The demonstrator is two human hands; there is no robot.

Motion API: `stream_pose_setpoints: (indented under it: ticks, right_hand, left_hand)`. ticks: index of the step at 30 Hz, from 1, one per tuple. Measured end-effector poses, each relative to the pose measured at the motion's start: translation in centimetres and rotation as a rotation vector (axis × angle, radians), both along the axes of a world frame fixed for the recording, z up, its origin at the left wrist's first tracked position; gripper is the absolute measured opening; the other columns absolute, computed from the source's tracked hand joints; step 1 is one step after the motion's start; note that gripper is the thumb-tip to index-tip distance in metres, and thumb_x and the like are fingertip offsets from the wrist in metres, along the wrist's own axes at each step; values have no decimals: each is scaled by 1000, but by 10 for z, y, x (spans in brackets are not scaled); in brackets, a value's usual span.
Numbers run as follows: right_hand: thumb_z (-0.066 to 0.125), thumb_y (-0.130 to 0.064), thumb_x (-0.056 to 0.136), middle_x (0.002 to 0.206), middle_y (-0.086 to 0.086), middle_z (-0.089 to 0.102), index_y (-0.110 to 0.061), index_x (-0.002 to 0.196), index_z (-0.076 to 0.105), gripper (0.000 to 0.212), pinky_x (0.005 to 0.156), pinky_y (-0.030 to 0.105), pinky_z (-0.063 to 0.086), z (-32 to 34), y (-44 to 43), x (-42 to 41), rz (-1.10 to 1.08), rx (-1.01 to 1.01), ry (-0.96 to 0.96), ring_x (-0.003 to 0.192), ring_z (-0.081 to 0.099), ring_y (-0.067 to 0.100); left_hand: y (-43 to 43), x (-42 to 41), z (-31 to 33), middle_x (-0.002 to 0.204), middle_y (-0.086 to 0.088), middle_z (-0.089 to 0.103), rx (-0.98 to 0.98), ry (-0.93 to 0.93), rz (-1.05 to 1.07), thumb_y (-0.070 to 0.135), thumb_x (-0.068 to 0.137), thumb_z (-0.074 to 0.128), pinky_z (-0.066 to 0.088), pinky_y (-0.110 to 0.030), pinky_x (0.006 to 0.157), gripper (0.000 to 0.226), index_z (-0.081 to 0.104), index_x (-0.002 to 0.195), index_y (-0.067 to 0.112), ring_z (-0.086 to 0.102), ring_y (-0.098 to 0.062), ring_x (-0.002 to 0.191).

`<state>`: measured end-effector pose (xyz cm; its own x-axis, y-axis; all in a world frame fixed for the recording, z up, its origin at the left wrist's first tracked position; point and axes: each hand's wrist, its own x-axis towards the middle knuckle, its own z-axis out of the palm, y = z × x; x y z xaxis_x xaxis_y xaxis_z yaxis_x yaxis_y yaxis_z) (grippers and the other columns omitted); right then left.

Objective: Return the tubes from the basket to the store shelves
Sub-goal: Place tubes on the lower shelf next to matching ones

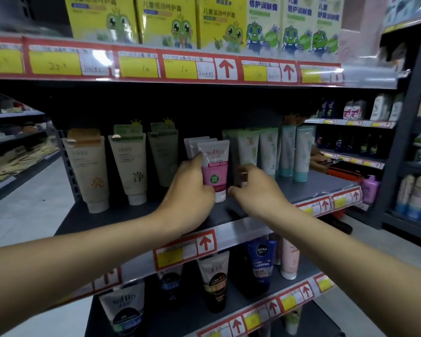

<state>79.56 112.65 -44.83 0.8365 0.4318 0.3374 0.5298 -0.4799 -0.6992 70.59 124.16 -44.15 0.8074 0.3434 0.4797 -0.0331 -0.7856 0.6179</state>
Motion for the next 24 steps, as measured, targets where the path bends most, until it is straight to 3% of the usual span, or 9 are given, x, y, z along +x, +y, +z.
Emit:
stream_pose_setpoints:
  ticks: [2,4,5,9,11,15,20,24]
  right_hand:
    - [60,-21,90,128,7,58,-14,135,46,47,82,26,42,0,-26,-20,-27,-27,-70,111,56,24]
    - [58,-24,91,134,5,53,-18,135,46,46,92,31,44,-2,-57,-40,-56,-67,-130,120,52,23]
    - [57,-26,92,136,3,51,-21,137,44,47,94,33,44,-4,-73,-49,-70,-92,-145,120,51,21]
    - [54,-26,91,127,-4,52,-28,133,48,42,89,29,44,-13,-146,-82,-165,-137,-216,107,53,13]
    - [56,-24,91,122,-7,54,-29,128,52,38,90,23,41,-18,-185,-98,-222,-137,-229,110,52,10]
    - [53,-31,94,127,-11,50,-33,131,50,36,95,26,43,-36,-257,-130,-309,-189,-150,118,49,8]
    - [54,-30,94,124,-10,54,-31,128,54,34,92,23,42,-78,-327,-159,-416,-224,-43,113,53,6]
    - [55,-25,92,118,-7,59,-27,124,58,32,88,21,42,-123,-367,-171,-478,-251,86,106,57,9]
  left_hand:
    - [-10,-15,4,127,6,47,109,16,-6,7,93,53,33,-1,89,60,37,148,24,47,-10,123]
    - [-26,-30,7,149,1,36,199,33,-17,12,95,50,33,-24,112,67,24,156,22,33,-15,140]
    - [-37,-37,6,153,2,32,236,26,-40,13,96,49,30,-30,116,68,21,157,21,30,-14,143]
    - [-83,-60,2,155,9,31,292,-22,-136,16,96,49,27,-22,110,66,23,157,24,30,-10,141]
    - [-106,-65,-3,151,10,35,295,-55,-181,17,97,51,27,-20,105,64,27,155,26,33,-10,138]
    - [-160,-65,-28,142,12,43,294,-55,-321,14,96,51,30,-20,98,59,35,151,26,38,-7,131]
    - [-230,-60,-80,142,7,47,308,87,-507,22,96,44,29,-17,99,53,40,149,24,41,-11,133]
    - [-277,-51,-129,141,1,50,330,289,-598,19,95,47,36,-26,104,53,41,148,21,45,-15,130]
